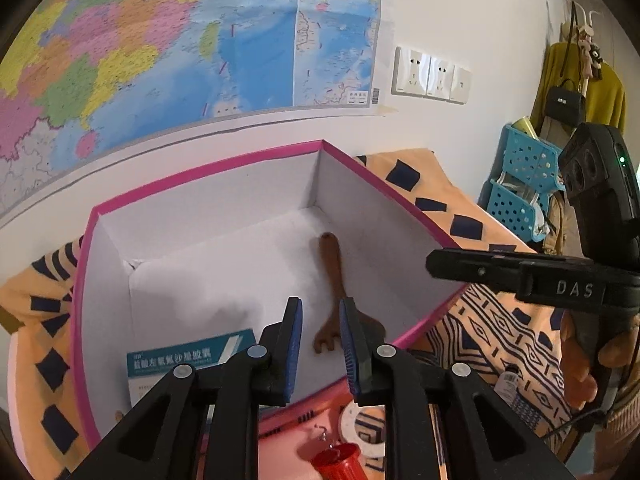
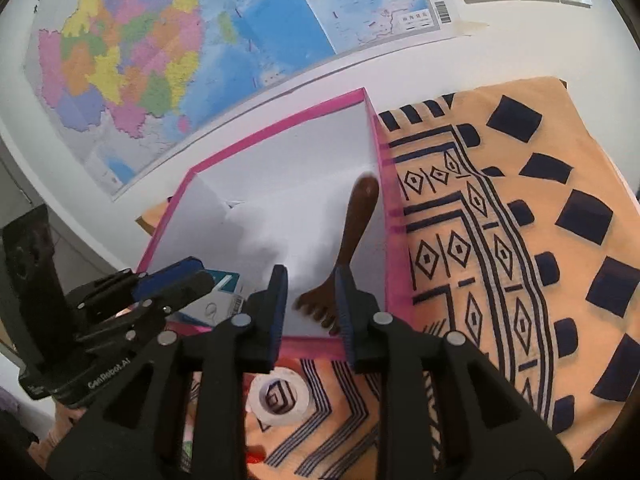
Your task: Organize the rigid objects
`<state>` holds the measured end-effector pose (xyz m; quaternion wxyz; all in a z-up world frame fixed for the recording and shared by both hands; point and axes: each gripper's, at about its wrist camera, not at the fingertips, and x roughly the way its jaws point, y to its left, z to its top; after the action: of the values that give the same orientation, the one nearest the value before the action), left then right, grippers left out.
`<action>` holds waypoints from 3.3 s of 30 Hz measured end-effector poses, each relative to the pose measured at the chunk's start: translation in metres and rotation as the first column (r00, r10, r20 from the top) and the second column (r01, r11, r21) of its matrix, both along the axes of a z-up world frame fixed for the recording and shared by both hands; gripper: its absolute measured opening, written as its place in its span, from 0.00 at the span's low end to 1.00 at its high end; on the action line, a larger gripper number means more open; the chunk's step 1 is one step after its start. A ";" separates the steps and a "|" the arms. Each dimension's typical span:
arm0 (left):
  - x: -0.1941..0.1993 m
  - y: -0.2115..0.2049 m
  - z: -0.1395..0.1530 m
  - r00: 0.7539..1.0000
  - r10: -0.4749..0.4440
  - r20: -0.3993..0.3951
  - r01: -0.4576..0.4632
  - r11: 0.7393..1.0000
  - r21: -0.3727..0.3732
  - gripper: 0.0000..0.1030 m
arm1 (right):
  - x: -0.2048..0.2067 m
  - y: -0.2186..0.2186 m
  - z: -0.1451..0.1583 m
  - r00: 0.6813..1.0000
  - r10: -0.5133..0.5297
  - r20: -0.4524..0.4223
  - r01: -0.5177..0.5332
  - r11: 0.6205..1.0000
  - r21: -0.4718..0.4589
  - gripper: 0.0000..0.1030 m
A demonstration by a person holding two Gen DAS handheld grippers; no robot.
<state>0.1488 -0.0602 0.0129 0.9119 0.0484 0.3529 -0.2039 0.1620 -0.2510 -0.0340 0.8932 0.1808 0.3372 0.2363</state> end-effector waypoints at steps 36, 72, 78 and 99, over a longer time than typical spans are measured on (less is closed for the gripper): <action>-0.101 0.050 -0.059 0.991 0.043 -0.128 -0.057 0.993 -0.108 0.49 | -0.073 0.093 -0.062 0.914 0.403 -0.042 -0.405 0.911 -0.079 0.27; -0.101 0.035 -0.077 0.981 0.022 -0.191 -0.042 0.994 -0.102 0.49 | -0.055 0.116 -0.080 0.940 0.330 -0.081 -0.338 0.935 -0.110 0.26; -0.100 0.022 -0.074 0.982 -0.024 -0.189 0.000 0.992 -0.128 0.49 | -0.064 0.100 -0.075 0.943 0.329 -0.058 -0.333 0.939 -0.084 0.26; -0.085 -0.001 -0.006 0.994 -0.109 -0.006 0.108 0.987 -0.116 0.35 | -0.075 0.065 0.003 0.953 0.270 0.136 -0.271 0.963 -0.014 0.26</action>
<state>0.0641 -0.0615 0.0070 0.8985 0.0135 0.3430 -0.2736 0.0872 -0.1862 -0.0313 0.8730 0.1186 0.2963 0.3688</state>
